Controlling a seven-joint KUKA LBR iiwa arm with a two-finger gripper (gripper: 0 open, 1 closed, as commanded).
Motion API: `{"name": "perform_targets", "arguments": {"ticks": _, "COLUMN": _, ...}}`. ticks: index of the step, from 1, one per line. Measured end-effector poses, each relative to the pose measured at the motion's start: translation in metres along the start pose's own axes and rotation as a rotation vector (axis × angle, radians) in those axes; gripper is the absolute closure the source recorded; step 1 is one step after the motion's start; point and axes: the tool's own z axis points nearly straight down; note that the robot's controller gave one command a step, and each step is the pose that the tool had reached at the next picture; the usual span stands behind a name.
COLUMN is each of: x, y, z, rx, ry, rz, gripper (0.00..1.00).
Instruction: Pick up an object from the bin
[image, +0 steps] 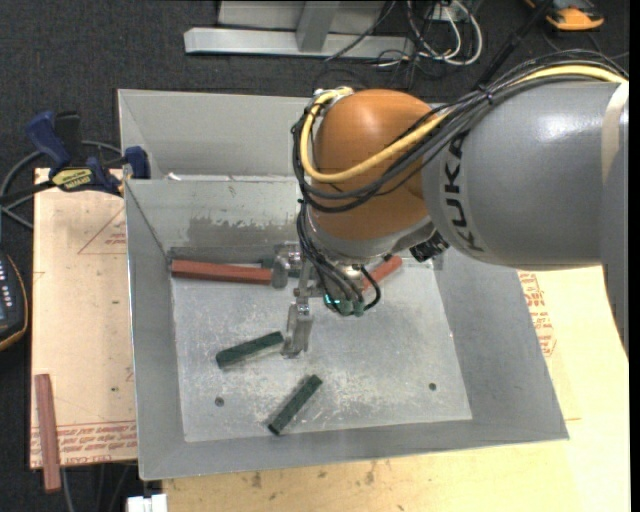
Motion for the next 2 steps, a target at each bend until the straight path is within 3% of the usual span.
{"name": "perform_targets", "arguments": {"ticks": 1, "x": -0.019, "y": 0.038, "z": 0.156, "rx": 0.000, "ry": -0.004, "rz": -0.496, "gripper": 0.00}}
{"name": "perform_targets", "arguments": {"ticks": 2, "x": -0.020, "y": 0.034, "z": 0.122, "rx": 0.001, "ry": -0.012, "rz": -0.507, "gripper": 0.00}}
